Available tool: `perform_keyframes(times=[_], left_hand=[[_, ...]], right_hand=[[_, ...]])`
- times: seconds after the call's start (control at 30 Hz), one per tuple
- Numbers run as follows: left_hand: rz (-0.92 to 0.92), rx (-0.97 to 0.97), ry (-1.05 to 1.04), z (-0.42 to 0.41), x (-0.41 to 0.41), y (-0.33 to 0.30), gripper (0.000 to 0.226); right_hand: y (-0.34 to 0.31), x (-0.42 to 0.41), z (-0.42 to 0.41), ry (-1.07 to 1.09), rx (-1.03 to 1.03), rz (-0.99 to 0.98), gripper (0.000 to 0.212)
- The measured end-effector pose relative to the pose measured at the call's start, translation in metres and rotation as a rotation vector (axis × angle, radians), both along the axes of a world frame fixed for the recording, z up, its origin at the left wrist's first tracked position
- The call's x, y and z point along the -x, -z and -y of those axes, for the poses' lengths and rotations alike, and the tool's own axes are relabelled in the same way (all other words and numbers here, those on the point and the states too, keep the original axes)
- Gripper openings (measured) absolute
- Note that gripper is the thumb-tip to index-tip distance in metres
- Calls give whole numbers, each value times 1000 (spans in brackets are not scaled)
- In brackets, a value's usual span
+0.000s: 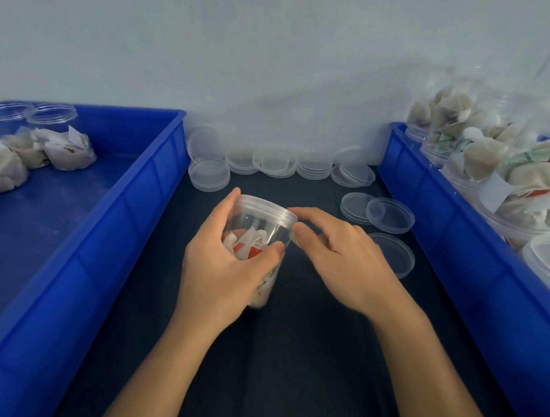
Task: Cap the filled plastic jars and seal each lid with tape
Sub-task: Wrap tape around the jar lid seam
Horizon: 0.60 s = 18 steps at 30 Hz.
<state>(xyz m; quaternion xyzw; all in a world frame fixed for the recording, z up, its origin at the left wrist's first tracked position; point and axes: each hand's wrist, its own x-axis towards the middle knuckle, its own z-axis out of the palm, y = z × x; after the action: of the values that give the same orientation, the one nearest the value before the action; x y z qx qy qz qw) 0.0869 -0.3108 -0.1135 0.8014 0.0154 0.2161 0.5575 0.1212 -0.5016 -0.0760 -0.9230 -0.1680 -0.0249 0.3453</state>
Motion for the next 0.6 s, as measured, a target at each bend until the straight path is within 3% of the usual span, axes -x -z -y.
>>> perform_keyframes(times=[0.17,0.4,0.5,0.6], left_hand=[[-20,45,51,-1,-2,-1,88],[-40,61,127,-2,-2,-1,89],[-44,-81,91,0,2,-5,97],[13,-325,-42,0,8,-11,91]], right_hand=[[0,0,0,5,-7,6,28],[-1,2,3,-25,-73,3,31],[-5,5,1,-14,-85,23,25],[-7,7,-1,6,-68,61,25]])
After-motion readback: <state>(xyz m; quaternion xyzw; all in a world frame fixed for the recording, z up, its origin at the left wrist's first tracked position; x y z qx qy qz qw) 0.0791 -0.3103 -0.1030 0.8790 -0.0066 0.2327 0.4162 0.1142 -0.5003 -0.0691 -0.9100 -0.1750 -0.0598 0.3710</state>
